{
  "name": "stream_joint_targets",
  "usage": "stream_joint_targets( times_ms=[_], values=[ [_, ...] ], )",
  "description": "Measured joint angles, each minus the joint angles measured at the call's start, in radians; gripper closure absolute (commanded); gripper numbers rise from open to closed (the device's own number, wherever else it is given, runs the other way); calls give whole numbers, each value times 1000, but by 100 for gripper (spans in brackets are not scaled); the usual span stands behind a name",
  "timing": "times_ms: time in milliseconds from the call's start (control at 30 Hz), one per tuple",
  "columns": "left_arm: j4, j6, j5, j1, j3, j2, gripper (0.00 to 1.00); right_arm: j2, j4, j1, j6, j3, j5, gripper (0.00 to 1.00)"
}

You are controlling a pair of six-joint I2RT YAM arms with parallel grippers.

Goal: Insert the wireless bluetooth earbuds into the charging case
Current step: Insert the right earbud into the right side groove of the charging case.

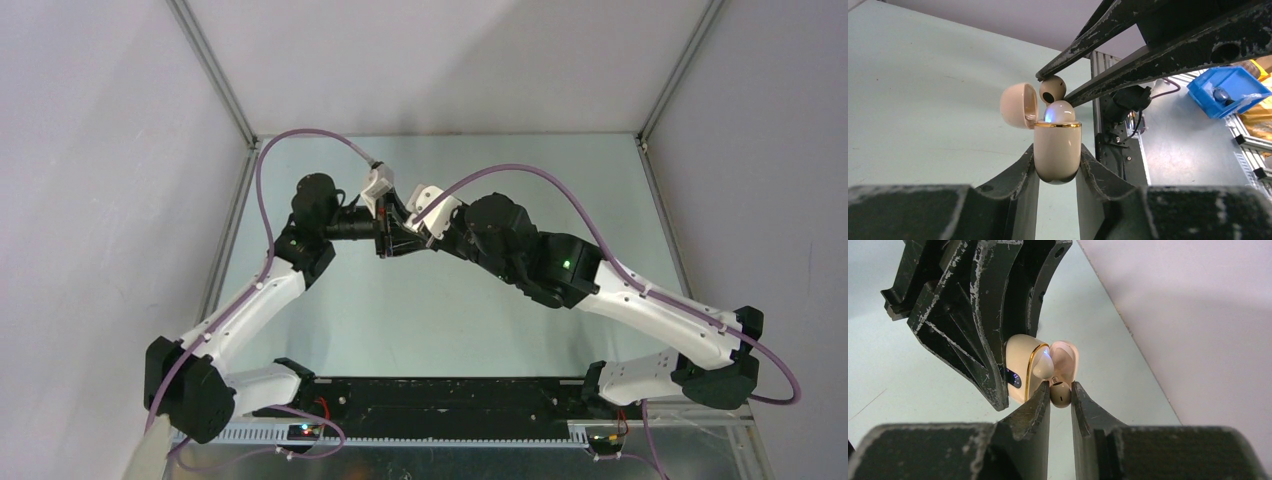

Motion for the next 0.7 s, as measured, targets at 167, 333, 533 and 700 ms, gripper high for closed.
stream_joint_targets(
  times_ms=[167, 333, 533, 700],
  values=[
    [47, -25, 10, 4, -18, 2, 93, 2, 0, 0, 2, 0, -1, 77],
    [77, -31, 9, 4, -27, 2, 98, 2, -10, -11, 31, 12, -9, 77],
    [187, -77, -14, 8, -55, 2, 100, 2, -23, -63, 101, 43, -45, 77],
    [270, -124, -35, 14, -98, 9, 100, 2, -45, -87, 139, 52, -84, 77]
  ],
)
